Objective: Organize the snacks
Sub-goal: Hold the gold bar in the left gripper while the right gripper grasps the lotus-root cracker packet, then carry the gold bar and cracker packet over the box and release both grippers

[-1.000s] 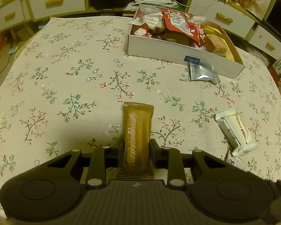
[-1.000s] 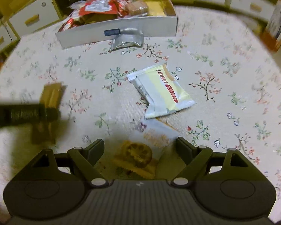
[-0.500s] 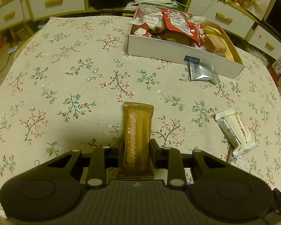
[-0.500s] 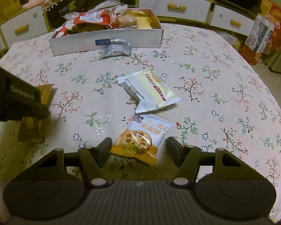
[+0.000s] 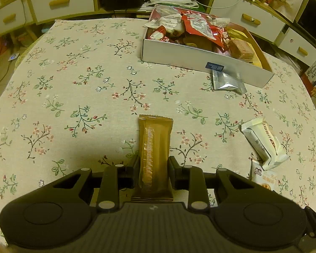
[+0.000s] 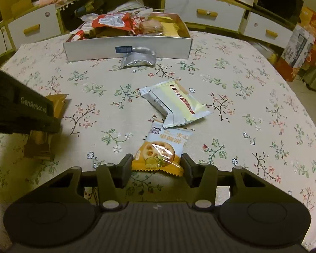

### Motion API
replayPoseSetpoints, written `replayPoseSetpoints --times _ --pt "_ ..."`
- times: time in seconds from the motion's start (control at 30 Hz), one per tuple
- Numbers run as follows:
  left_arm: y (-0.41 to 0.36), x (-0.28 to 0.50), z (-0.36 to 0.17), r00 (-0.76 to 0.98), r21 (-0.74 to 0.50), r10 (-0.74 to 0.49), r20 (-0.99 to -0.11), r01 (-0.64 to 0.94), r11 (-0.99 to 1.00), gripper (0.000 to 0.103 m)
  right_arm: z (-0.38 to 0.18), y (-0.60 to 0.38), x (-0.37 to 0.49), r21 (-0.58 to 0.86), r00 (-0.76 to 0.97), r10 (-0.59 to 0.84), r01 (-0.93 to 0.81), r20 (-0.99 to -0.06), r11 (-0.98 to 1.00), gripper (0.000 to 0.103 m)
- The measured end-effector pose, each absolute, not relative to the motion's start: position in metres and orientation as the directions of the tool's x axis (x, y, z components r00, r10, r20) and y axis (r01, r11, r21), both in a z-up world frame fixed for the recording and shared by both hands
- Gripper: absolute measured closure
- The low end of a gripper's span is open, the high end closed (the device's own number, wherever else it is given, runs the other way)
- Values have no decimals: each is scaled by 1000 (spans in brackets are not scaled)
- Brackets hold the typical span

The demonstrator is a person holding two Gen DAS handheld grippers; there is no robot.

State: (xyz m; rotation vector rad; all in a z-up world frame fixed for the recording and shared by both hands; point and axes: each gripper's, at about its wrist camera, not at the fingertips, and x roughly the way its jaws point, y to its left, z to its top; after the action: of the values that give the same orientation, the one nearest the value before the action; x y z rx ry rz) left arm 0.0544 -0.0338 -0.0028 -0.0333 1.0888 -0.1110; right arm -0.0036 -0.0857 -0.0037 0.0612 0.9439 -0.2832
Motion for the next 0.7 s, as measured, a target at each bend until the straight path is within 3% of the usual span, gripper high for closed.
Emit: replayPoseSetpoints --times 0.7 --pt "-34 56 -4 452 -91 -116 -884 76 993 70 -1 -86 -1 -73 530 -203 256 -823 964 59"
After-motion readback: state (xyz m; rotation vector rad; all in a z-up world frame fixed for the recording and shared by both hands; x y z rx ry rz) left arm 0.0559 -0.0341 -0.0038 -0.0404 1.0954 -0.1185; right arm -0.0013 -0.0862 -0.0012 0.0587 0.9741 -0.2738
